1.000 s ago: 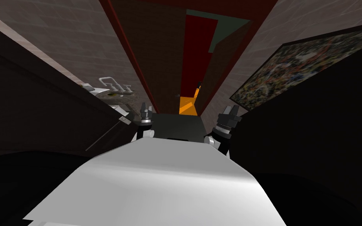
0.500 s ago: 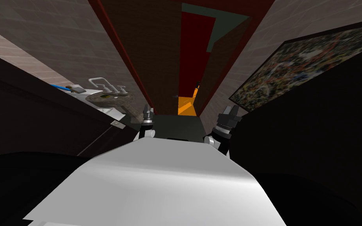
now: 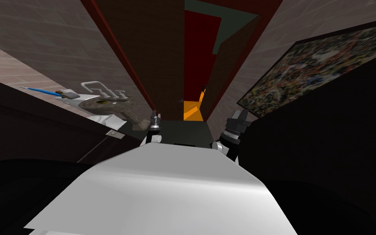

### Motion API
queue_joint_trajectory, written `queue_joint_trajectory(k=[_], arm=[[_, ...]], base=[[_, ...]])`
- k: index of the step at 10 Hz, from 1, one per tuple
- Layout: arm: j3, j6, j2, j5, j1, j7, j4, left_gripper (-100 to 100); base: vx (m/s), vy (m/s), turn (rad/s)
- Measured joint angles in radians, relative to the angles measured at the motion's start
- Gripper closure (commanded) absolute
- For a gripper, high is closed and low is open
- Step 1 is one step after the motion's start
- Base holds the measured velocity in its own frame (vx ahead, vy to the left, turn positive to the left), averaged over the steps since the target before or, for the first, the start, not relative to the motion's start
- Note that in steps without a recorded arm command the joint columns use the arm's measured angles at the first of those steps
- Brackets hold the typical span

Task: Push the door open

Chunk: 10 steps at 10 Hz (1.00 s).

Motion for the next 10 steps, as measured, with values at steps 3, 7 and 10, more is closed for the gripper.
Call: queue_joint_trajectory(k=[3,7,10], arm=[[0.0,-0.019,0.012,0.01,-0.026,0.011,0.077,-100],[0.003,-0.044,0.03,0.024,-0.073,0.026,0.195,-100],[0.005,-0.059,0.045,0.036,-0.101,0.038,0.272,-100]], base=[[0.1,-0.033,-0.053],[0.101,-0.026,-0.053],[0.104,-0.023,-0.055]])
